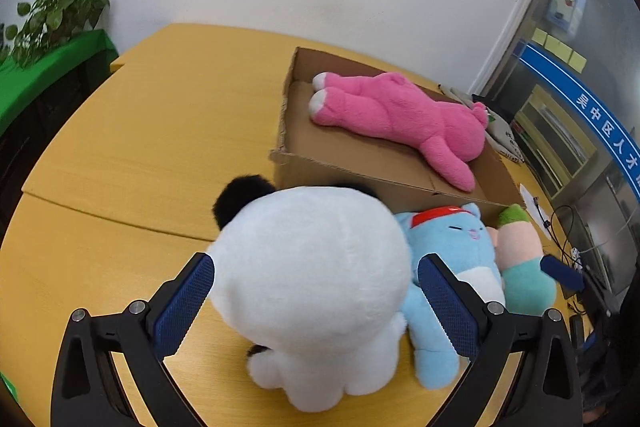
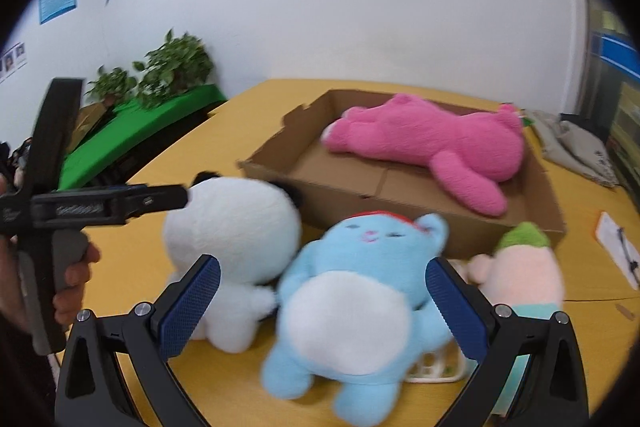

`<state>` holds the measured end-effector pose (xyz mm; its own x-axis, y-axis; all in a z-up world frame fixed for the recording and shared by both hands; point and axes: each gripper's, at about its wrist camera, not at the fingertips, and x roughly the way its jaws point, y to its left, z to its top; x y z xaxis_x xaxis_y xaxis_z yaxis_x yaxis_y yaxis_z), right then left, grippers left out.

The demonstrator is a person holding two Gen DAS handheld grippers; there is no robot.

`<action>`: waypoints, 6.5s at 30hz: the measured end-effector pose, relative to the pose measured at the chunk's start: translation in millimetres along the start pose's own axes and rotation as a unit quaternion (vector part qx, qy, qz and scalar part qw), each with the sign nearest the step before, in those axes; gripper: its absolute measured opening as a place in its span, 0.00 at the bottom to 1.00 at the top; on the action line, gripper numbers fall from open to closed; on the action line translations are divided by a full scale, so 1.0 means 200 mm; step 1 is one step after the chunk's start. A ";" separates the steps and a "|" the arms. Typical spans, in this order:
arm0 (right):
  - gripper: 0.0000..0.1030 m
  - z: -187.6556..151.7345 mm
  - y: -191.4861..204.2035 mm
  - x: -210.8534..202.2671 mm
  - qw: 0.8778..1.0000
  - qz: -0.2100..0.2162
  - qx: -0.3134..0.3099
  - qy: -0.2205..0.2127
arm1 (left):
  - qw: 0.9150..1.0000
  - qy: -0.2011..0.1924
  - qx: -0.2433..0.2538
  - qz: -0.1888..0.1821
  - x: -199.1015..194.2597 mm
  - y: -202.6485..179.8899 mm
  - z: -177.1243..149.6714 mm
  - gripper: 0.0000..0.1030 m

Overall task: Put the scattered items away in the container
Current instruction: 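Move both tools back toward the white panda plush beside the box, then grasp the white panda plush with the left gripper and lift it toward the box, then lower the panda into the box beside the pink bear and open the gripper, then move both tools toward the blue cat plush in front of the box, then pinch the blue cat plush between both grippers and lift it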

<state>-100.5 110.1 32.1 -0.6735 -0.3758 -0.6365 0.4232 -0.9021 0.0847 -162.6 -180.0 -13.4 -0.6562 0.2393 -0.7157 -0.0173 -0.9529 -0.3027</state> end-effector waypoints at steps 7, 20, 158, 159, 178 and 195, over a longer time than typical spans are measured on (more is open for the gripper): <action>1.00 0.01 0.07 0.09 1.000 -0.002 0.001 0.011 | 1.000 0.000 0.010 -0.017 0.01 0.05 0.02 1.00; 1.00 -0.13 0.41 0.56 0.994 0.076 -0.008 0.084 | 0.995 0.060 -0.007 -0.083 0.31 0.18 0.06 0.98; 0.88 -0.10 -0.39 0.03 0.993 -0.093 0.074 0.010 | 0.984 0.042 0.121 -0.119 0.33 -0.64 -0.02 1.00; 0.88 -0.13 -0.38 0.04 0.994 -0.086 0.066 0.015 | 0.985 0.053 0.119 -0.116 0.39 -0.64 -0.03 1.00; 0.90 -0.39 -0.11 0.32 0.997 -0.051 -0.055 0.011 | 0.960 0.174 0.082 -0.203 0.75 -0.55 -0.17 0.80; 0.69 -0.15 -0.09 -0.05 0.991 -0.030 -0.065 -0.116 | 0.968 0.057 0.144 -0.200 0.27 -0.77 0.18 0.75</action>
<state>-82.8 135.7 13.8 -0.8145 -0.3748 -0.4429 0.4430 -0.8947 -0.0576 -222.6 -26.6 17.7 -0.4671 0.6025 -0.6472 -0.4721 -0.7888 -0.3936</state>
